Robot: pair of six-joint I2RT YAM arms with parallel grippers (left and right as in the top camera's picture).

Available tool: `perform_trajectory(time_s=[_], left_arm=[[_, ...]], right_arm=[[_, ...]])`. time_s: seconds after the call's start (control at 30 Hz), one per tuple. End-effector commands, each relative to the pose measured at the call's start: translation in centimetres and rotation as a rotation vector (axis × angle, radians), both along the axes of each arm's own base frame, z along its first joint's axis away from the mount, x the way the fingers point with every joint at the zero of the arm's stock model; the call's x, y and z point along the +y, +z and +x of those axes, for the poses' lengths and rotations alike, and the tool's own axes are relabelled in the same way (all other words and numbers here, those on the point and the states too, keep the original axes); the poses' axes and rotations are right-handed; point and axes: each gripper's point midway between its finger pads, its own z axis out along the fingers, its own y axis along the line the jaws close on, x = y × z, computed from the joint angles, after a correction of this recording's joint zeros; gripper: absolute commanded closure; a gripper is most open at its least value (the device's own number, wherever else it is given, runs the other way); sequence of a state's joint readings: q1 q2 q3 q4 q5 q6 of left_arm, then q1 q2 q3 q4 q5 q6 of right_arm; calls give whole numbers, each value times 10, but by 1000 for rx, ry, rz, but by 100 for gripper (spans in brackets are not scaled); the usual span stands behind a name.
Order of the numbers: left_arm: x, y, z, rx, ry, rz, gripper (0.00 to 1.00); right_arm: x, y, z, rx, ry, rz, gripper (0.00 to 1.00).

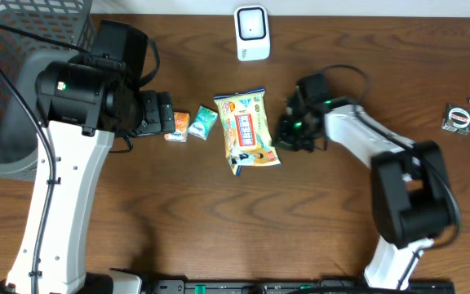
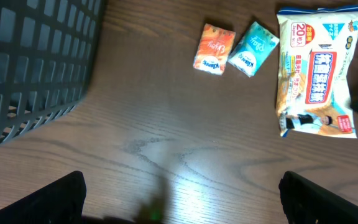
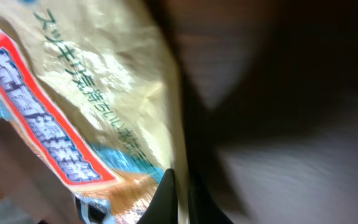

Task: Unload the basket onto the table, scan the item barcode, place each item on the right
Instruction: 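Grasp the yellow wipes pack with the right gripper and lift it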

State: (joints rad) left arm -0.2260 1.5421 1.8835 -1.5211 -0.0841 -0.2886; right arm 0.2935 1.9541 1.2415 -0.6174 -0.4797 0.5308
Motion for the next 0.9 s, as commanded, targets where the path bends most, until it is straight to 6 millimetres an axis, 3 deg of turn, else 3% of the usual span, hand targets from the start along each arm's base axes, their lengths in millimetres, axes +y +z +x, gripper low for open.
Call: perform_trajectory(time_s=[0.0, 0.17, 0.2, 0.33, 0.47, 0.87], left_arm=[[1, -1, -1, 6, 6, 5, 2], [1, -1, -1, 5, 6, 5, 2], [1, -1, -1, 6, 6, 5, 2], [1, -1, -1, 5, 6, 5, 2], [1, -1, -1, 5, 6, 5, 2], [1, -1, -1, 5, 6, 5, 2]], right_arm=[[-34, 35, 8, -128, -15, -130, 99], [-43, 75, 5, -221, -15, -151, 99], [-41, 79, 6, -235, -13, -144, 94], [-27, 82, 14, -284, 10, -121, 41], [-8, 77, 22, -327, 43, -103, 13], [40, 74, 53, -289, 211, 18, 4]])
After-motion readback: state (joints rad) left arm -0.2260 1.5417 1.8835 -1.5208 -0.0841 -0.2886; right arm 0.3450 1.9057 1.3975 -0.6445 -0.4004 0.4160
